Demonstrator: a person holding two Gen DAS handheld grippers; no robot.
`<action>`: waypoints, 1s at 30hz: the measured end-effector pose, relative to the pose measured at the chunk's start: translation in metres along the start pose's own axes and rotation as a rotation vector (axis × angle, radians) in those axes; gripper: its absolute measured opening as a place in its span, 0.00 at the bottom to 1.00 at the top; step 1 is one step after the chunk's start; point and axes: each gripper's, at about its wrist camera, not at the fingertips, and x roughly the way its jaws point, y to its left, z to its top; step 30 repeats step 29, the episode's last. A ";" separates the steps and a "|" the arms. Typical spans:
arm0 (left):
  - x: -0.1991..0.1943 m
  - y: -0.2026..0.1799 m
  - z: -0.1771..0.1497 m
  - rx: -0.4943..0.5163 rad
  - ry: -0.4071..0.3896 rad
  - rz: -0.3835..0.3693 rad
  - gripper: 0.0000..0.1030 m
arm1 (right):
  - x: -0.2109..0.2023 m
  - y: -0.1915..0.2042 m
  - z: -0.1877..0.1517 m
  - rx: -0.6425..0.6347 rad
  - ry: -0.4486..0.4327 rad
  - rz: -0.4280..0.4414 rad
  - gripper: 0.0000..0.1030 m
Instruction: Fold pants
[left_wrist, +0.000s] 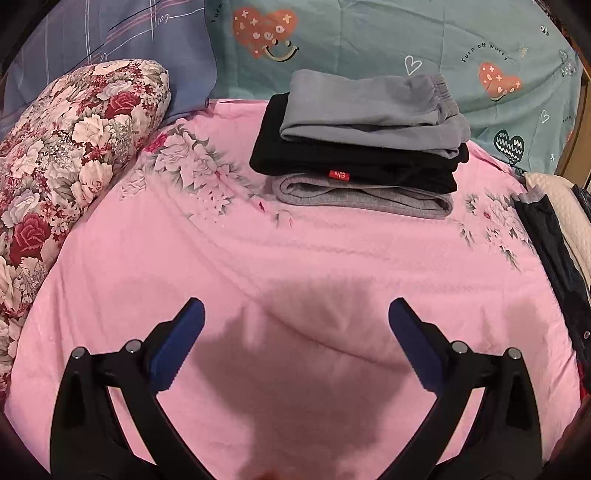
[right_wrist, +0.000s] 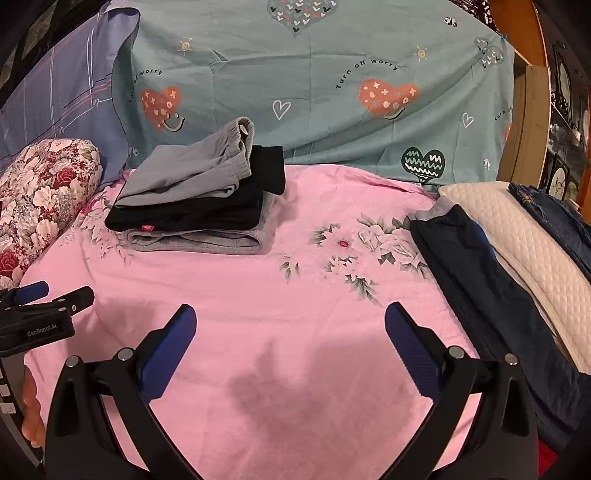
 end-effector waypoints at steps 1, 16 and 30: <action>-0.001 0.000 0.000 0.001 -0.004 0.005 0.98 | 0.001 0.001 0.000 -0.002 0.004 0.002 0.99; -0.011 -0.001 -0.003 0.008 -0.067 0.031 0.98 | 0.007 0.004 -0.004 -0.010 0.036 0.007 0.99; -0.011 -0.001 -0.003 0.004 -0.062 0.017 0.98 | 0.007 0.006 -0.006 -0.012 0.047 0.006 0.99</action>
